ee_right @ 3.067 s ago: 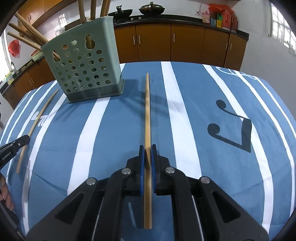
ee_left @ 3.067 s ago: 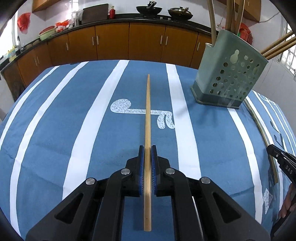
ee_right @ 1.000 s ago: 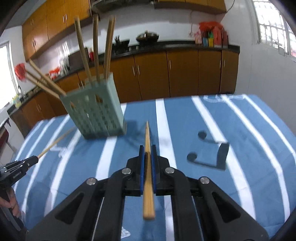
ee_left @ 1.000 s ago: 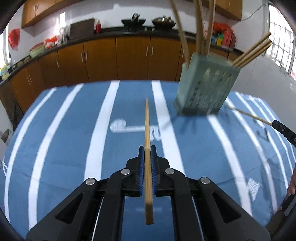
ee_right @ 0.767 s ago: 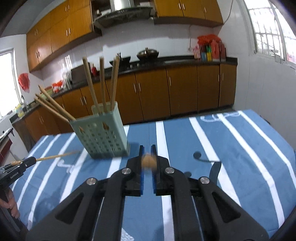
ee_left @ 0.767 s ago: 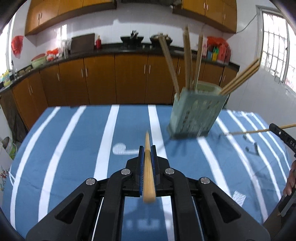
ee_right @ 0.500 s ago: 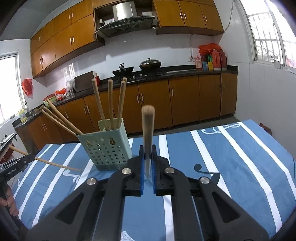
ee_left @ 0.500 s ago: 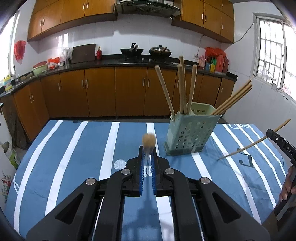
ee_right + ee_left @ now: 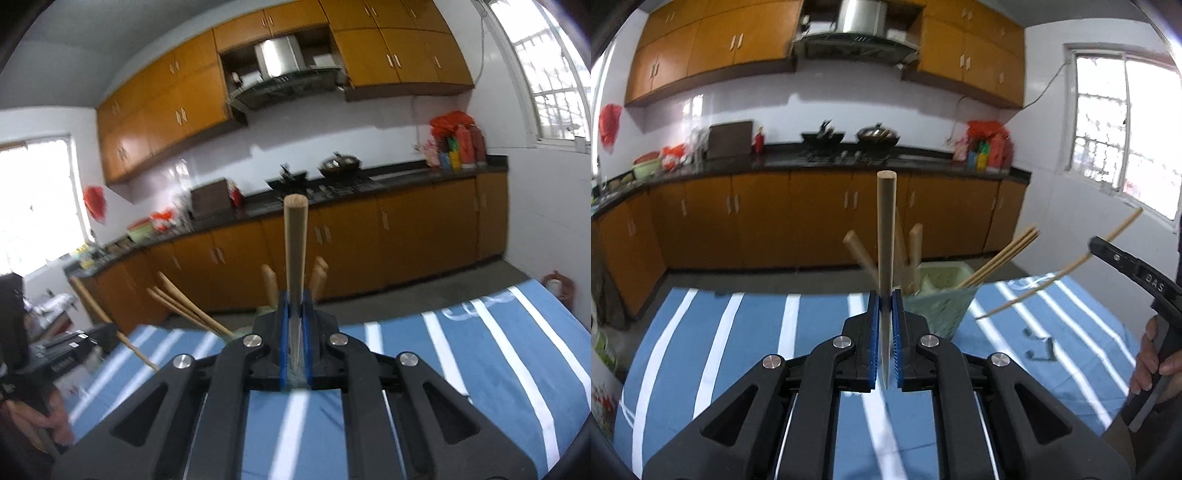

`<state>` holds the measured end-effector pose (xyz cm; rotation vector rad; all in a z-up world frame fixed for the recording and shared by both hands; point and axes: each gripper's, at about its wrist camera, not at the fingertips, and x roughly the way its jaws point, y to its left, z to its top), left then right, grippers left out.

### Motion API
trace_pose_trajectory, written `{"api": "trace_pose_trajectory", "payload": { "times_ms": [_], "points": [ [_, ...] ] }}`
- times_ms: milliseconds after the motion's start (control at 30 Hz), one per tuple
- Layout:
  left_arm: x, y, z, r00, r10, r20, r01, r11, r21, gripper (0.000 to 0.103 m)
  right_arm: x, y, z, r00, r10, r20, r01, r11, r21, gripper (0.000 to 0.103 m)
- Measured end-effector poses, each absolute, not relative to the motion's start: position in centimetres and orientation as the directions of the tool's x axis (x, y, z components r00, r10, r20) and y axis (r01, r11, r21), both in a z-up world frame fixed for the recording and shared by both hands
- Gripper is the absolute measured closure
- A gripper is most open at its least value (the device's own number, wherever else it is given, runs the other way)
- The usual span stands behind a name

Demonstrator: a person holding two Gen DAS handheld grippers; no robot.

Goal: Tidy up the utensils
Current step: 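Lower the right tool's chopstick into the holder while the left tool inserts its chopstick, then open the right tool while the left tool opens, releasing both chopsticks in the holder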

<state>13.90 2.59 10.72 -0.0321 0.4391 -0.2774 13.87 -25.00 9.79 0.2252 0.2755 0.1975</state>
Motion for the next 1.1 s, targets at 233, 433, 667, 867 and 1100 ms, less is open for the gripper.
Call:
{"api": "trace_pose_trajectory", "payload": {
  "times_ms": [233, 433, 667, 867, 1100],
  "points": [
    [14.3, 0.5, 14.3, 0.900, -0.306, -0.311, 0.291, 0.952, -0.096, 0.096, 13.7, -23.7, 13.7, 0.955, 0.257, -0.150, -0.218, 0.947, 0.235, 0.095],
    [16.2, -0.1, 16.6, 0.933, -0.292, -0.209, 0.262, 0.952, -0.160, 0.096, 15.5, -22.4, 15.4, 0.963, 0.228, -0.142, -0.201, 0.962, 0.185, 0.095],
    [19.6, -0.8, 15.3, 0.944, -0.246, -0.221, 0.208, 0.961, -0.181, 0.096, 20.8, -21.7, 14.3, 0.933, 0.219, -0.286, -0.167, 0.967, 0.195, 0.095],
    [20.9, -1.8, 13.3, 0.933, -0.239, -0.270, 0.203, 0.967, -0.154, 0.096, 23.5, -20.7, 12.9, 0.914, 0.201, -0.352, -0.150, 0.974, 0.167, 0.095],
    [21.7, -2.3, 12.0, 0.918, -0.248, -0.310, 0.206, 0.965, -0.164, 0.096, 24.5, -20.2, 11.9, 0.905, 0.201, -0.376, -0.147, 0.975, 0.167, 0.095]
  ]
}}
